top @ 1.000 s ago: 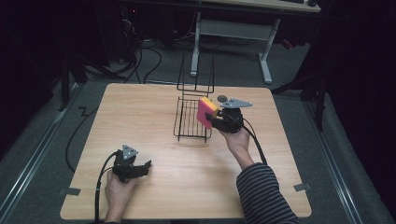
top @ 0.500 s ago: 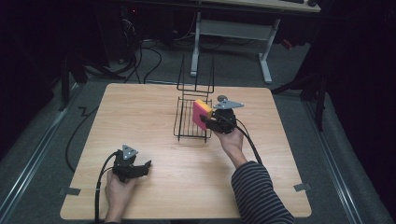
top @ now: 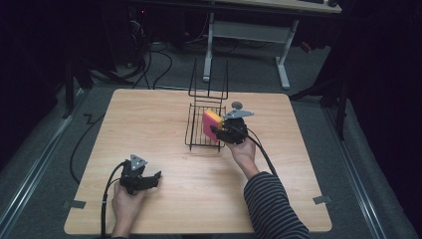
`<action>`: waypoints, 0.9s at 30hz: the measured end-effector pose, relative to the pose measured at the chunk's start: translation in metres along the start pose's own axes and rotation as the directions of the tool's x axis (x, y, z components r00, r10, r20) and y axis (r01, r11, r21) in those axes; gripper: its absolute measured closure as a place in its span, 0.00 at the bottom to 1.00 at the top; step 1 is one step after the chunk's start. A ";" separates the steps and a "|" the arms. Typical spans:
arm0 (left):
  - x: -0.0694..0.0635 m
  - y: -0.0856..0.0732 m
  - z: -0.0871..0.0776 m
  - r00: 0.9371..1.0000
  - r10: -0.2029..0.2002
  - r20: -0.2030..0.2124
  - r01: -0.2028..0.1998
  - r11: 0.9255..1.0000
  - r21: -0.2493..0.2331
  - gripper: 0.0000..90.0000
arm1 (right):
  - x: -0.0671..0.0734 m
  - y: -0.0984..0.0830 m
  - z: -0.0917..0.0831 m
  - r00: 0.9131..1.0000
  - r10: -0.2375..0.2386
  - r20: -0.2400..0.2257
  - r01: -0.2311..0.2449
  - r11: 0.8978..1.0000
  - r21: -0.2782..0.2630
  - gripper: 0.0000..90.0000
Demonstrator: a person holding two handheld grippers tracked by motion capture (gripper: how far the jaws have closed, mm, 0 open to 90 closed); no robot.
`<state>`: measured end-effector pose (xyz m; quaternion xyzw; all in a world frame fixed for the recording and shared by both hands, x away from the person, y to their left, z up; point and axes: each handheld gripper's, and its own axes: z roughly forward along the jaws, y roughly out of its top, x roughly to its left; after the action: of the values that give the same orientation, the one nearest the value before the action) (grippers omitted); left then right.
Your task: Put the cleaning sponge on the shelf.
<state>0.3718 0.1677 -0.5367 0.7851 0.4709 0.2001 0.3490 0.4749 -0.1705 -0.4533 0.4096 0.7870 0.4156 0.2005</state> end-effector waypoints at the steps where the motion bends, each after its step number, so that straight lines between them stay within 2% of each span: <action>1: 0.000 0.000 0.000 1.000 0.000 0.000 0.000 1.000 0.000 0.24 | 0.001 -0.001 0.001 1.000 0.004 -0.002 -0.004 1.000 0.003 0.66; 16: 0.000 0.000 0.000 1.000 0.000 0.001 0.000 1.000 0.000 0.24 | -0.002 -0.004 0.003 1.000 0.008 -0.010 -0.007 1.000 0.019 0.63; 19: 0.000 0.000 0.000 1.000 0.000 0.001 0.000 1.000 0.000 0.24 | -0.002 -0.004 0.003 1.000 0.015 -0.019 -0.014 1.000 0.018 0.59; 22: 0.000 0.000 0.000 1.000 0.000 0.001 0.000 1.000 0.000 0.24 | -0.004 -0.004 0.002 0.999 0.021 -0.025 -0.021 1.000 0.015 0.50; 24: 0.000 0.000 0.000 1.000 0.000 0.001 0.000 1.000 0.000 0.24 | -0.005 -0.004 0.001 0.999 0.039 -0.033 -0.039 0.999 0.016 0.46; 27: 0.000 0.000 0.000 1.000 0.000 0.001 0.000 1.000 0.000 0.24 | -0.006 -0.004 0.000 0.998 0.041 -0.043 -0.041 0.999 0.015 0.44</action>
<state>0.3719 0.1678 -0.5367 0.7853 0.4707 0.1996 0.3492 0.4767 -0.1770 -0.4567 0.4180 0.7854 0.4229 0.1721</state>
